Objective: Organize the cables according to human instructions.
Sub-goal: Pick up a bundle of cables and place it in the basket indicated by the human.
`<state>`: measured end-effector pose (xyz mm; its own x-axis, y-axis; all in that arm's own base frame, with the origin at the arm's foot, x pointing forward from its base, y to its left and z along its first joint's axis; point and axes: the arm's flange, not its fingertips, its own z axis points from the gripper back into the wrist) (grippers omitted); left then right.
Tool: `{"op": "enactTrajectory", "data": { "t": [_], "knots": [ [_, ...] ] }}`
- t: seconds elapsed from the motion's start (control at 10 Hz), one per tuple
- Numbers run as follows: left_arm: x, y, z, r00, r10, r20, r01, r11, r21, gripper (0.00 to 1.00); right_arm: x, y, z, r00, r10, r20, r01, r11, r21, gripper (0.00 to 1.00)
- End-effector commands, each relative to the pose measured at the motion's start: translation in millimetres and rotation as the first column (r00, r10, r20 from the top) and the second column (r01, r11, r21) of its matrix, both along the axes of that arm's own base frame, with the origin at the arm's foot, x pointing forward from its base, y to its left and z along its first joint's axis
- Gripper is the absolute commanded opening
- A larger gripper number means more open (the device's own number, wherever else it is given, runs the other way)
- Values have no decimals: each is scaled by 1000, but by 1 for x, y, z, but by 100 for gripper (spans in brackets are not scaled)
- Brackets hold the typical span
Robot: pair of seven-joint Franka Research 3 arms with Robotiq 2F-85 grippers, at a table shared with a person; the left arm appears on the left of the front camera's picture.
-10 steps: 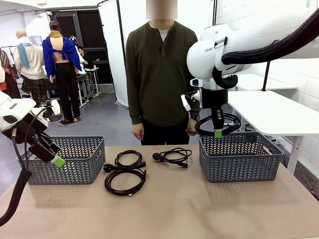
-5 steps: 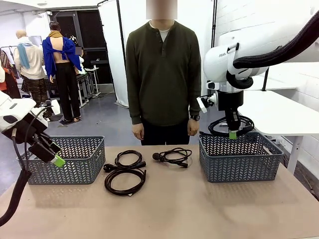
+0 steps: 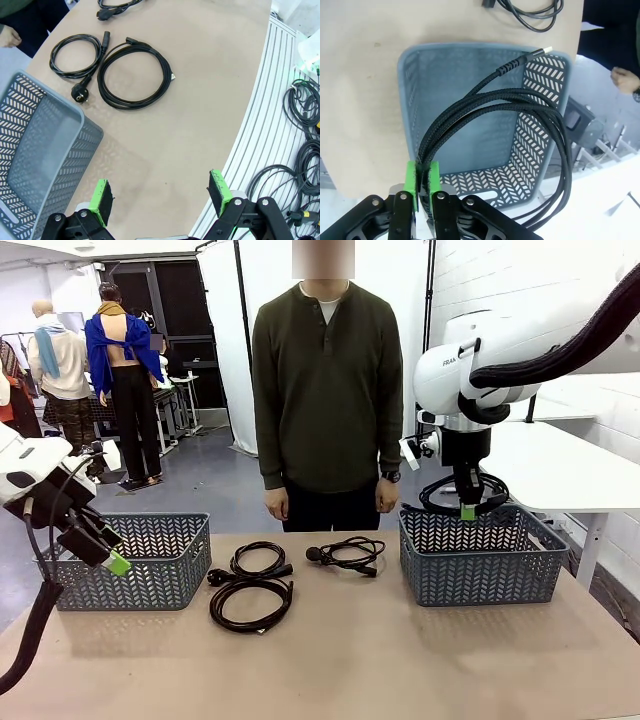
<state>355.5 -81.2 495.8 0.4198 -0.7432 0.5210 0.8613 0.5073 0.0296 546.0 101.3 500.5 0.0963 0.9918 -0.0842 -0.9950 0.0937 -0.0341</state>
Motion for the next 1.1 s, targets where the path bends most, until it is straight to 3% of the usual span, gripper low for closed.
{"op": "enactTrajectory", "data": {
  "t": [0.0,0.5,1.0],
  "knots": [
    [1,1,0,1000,-10,-8,10,1000,-18,100,-2,-1,2,1000,-2,-4,2,1000,-2,6],
    [1,1,0,1000,-10,-8,10,1000,-18,100,2,-3,-1,1000,16,13,-16,1000,-9,6],
    [1,1,0,1000,-10,-8,10,1000,-18,100,17,-29,-33,997,71,11,-71,997,3,6]
  ]
}}
